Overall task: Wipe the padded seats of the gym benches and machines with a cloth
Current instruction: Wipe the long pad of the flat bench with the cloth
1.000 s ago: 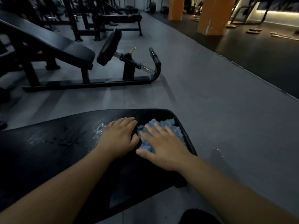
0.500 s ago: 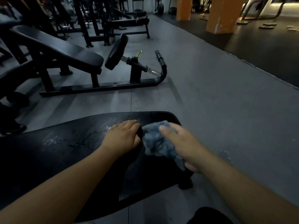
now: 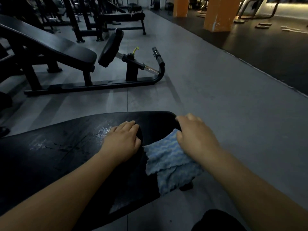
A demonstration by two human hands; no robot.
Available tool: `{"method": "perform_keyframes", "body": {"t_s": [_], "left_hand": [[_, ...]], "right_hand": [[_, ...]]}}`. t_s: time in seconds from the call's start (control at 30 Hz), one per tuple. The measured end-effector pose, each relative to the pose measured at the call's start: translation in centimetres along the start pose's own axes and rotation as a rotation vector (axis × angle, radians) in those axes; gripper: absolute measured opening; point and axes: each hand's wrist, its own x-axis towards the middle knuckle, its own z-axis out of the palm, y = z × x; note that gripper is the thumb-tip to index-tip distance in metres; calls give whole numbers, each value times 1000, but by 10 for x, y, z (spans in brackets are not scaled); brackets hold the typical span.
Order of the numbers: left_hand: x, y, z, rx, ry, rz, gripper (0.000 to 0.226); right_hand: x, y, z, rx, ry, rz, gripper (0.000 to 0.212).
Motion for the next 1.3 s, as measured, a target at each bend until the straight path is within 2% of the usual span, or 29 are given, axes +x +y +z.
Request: {"method": "perform_keyframes", "body": {"t_s": [0.03, 0.1, 0.2, 0.3, 0.4, 0.53, 0.63, 0.67, 0.73, 0.77, 0.8, 0.87, 0.9, 1.0, 1.07, 1.17, 1.3], "left_hand": [[1, 3, -1, 4, -2, 1, 62], [1, 12, -6, -20, 12, 21, 54], [-5, 22, -11, -76, 7, 44, 53], [-9, 19, -4, -80, -13, 37, 54], [-12, 18, 3, -66, -38, 38, 66], [-3, 14, 7, -101, -12, 71, 76], [5, 3, 4, -124, 23, 54, 74], [7, 0, 3, -136, 1, 34, 67], [9, -2, 2, -142, -32, 27, 65], [11, -2, 2, -135, -34, 33, 67], [12, -1, 3, -120, -35, 40, 69], [15, 0, 7, -95, -31, 33, 69], [16, 1, 8, -88, -28, 22, 69], [18, 7, 9, -95, -19, 2, 69], [20, 7, 10, -100, -20, -12, 62], [25, 5, 14, -106, -16, -19, 57], [27, 5, 14, -123, -36, -28, 60]], "right_hand": [[-10, -10, 2, 32, 55, 3, 32], [-36, -38, 25, 50, 49, 2, 37], [-69, -62, 65, 40, 32, -10, 64], [-72, -38, 73, 85, -43, -181, 72], [-47, -6, 62, 40, -57, -291, 81], [22, -9, 57, 4, -179, -266, 59], [8, -16, 60, 36, -173, -429, 66], [-3, -13, 61, 118, -199, -479, 73], [-19, -4, 55, 354, -263, -457, 78], [-21, -1, 51, 461, -254, -401, 71], [-21, -2, 45, 516, -176, -338, 57], [-25, -17, 40, 401, 92, -180, 35], [-29, -30, 39, 290, 118, -79, 35], [-29, -55, 55, 70, -109, 163, 70], [-4, -55, 64, 45, -116, 198, 73], [40, -48, 68, 35, -121, 149, 69], [14, -33, 69, -2, -125, -221, 59]]}}
